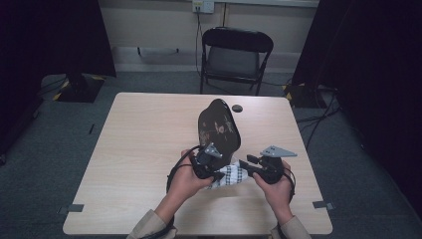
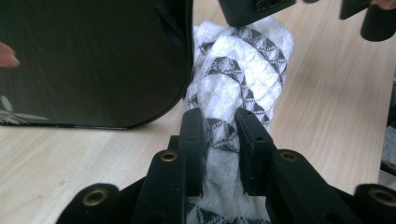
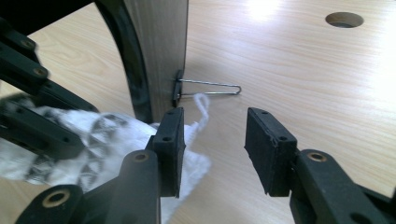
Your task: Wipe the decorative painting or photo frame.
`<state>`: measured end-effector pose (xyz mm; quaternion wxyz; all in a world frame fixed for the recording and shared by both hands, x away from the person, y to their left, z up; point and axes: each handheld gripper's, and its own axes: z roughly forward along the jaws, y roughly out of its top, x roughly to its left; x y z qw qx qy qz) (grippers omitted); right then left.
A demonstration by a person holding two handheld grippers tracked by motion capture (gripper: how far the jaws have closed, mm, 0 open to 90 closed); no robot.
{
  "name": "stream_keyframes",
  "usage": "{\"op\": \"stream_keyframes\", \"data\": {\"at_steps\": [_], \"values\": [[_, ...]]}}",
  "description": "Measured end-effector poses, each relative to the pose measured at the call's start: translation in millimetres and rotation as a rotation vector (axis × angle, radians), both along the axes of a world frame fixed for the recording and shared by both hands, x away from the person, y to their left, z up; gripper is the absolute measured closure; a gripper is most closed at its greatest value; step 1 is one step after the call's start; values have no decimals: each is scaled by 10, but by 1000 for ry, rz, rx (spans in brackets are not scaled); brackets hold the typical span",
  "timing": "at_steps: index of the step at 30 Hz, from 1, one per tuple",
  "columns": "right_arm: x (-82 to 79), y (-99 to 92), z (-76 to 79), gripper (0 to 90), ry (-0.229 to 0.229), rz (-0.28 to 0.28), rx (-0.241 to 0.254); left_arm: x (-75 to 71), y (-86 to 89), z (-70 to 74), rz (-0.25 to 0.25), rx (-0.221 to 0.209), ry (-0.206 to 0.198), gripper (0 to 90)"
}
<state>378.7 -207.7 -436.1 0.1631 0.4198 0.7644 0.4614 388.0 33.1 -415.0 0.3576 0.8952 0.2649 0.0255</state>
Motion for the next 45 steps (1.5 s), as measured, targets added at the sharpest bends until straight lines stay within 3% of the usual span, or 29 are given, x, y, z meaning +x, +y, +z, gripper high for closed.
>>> {"op": "stream_keyframes", "data": {"at_steps": [11,24,34,45], "values": [[22,-57,-40,569,4,-26,-2,-24,-7,258,-11,-15,-36,747],[30,-66,-58,567,13,-33,-5,-17,3,684,-20,-35,-93,753],[22,-27,-62,563,13,-10,-7,-12,-47,977,-36,-78,-134,753],[-5,32,-33,561,1,24,2,44,-33,1223,-4,-99,-178,751]]}}
